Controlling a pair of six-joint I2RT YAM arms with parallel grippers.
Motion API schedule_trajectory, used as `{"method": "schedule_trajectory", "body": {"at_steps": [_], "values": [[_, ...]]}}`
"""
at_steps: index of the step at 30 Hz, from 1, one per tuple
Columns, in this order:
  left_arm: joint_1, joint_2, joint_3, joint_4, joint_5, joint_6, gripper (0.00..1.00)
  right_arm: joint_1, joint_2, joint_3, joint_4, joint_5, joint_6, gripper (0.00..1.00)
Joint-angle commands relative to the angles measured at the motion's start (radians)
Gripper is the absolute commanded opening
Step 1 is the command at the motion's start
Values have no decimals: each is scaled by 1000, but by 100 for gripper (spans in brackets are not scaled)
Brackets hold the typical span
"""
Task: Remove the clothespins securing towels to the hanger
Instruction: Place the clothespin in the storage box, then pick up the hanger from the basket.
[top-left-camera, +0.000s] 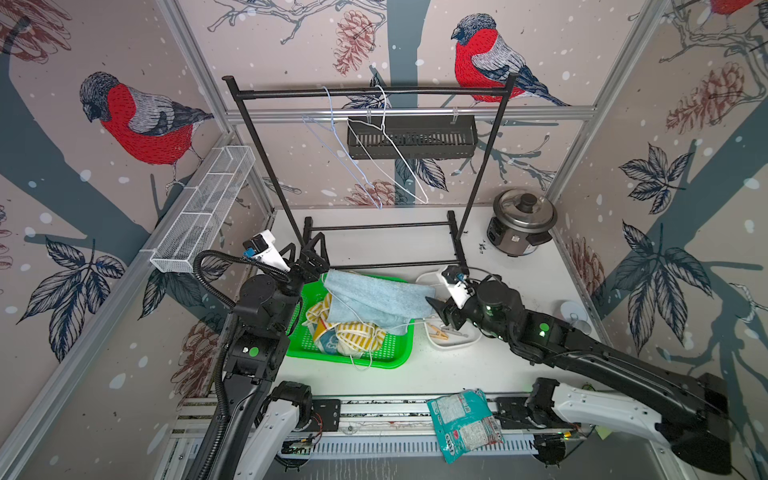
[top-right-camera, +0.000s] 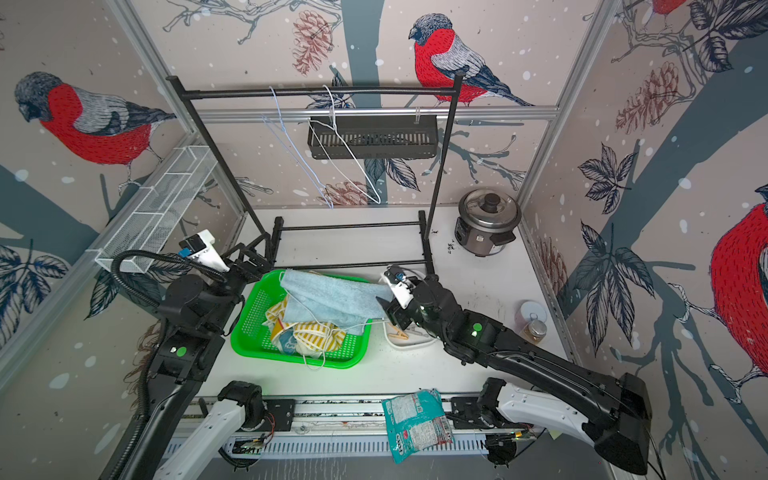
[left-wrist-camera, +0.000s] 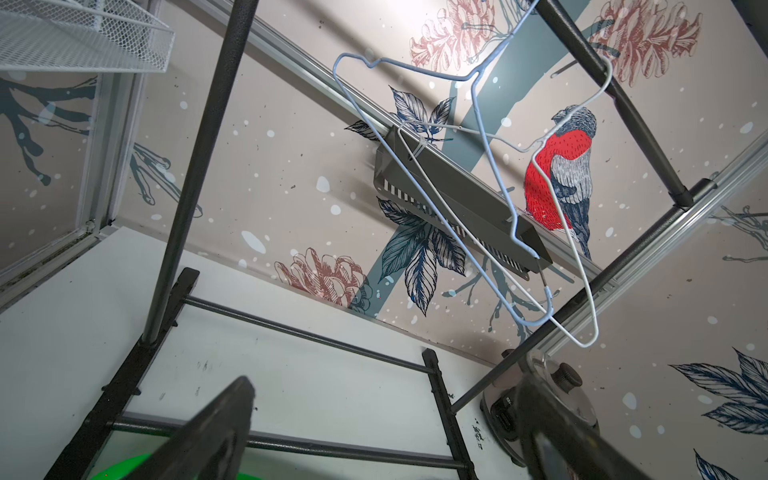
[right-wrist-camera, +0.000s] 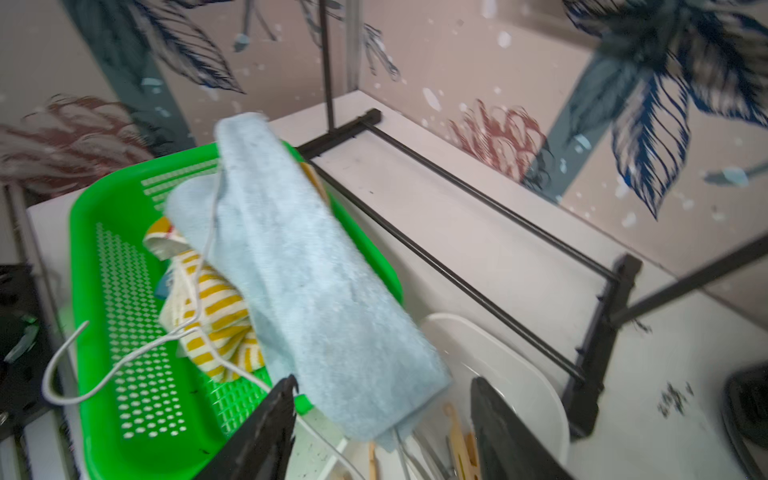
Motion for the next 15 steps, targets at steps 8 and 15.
{"method": "schedule_trajectory", "body": {"at_steps": [8,15], "values": [[115,40,-14,-50,115,-139,97,319,245,-24,261,290,-426,79],[118,30,-33,-53,111,-133,97,339,481,27,361,397,-501,77]]}}
